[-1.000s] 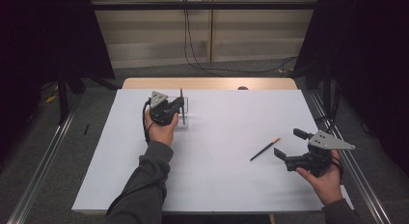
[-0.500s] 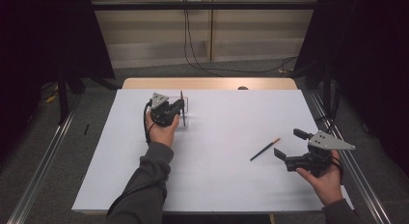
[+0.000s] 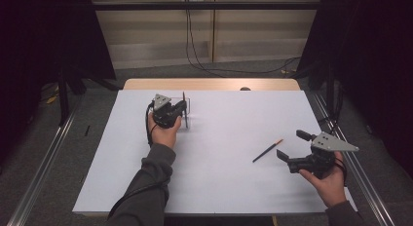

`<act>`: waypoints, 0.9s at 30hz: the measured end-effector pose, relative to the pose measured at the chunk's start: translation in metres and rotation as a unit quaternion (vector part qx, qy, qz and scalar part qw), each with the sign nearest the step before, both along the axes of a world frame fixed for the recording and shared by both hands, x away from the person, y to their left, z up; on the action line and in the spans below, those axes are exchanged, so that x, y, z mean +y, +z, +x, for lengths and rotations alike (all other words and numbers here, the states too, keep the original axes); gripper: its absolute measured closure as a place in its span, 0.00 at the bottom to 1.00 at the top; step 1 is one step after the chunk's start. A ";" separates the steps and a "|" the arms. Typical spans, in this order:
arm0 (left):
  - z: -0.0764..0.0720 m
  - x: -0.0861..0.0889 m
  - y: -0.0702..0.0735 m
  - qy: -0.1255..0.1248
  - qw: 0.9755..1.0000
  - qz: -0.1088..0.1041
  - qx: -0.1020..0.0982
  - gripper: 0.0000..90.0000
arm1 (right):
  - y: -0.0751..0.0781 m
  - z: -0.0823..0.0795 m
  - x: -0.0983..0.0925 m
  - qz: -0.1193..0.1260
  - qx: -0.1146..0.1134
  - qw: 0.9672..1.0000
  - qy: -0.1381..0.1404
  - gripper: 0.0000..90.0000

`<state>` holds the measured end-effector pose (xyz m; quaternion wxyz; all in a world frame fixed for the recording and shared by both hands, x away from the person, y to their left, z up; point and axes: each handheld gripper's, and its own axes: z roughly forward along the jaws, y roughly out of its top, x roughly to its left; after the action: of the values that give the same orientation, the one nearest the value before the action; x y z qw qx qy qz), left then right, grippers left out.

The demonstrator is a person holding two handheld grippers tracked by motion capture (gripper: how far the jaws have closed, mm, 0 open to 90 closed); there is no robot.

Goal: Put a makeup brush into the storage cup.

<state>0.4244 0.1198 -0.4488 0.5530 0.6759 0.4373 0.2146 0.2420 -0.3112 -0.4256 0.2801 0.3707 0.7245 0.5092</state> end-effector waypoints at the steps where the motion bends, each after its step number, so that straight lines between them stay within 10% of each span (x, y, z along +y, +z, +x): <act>1: 0.000 0.000 0.000 -0.001 1.000 0.000 -0.001 0.92 | 0.000 0.000 0.000 0.000 0.000 1.000 0.000 0.00; 27: 0.000 -0.003 0.002 -0.007 1.000 0.023 0.009 0.91 | 0.000 0.000 0.001 -0.003 -0.001 1.000 -0.002 0.00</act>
<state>0.4248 0.1165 -0.4469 0.5346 0.6937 0.4323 0.2149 0.2418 -0.3104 -0.4252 0.2830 0.3704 0.7248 0.5073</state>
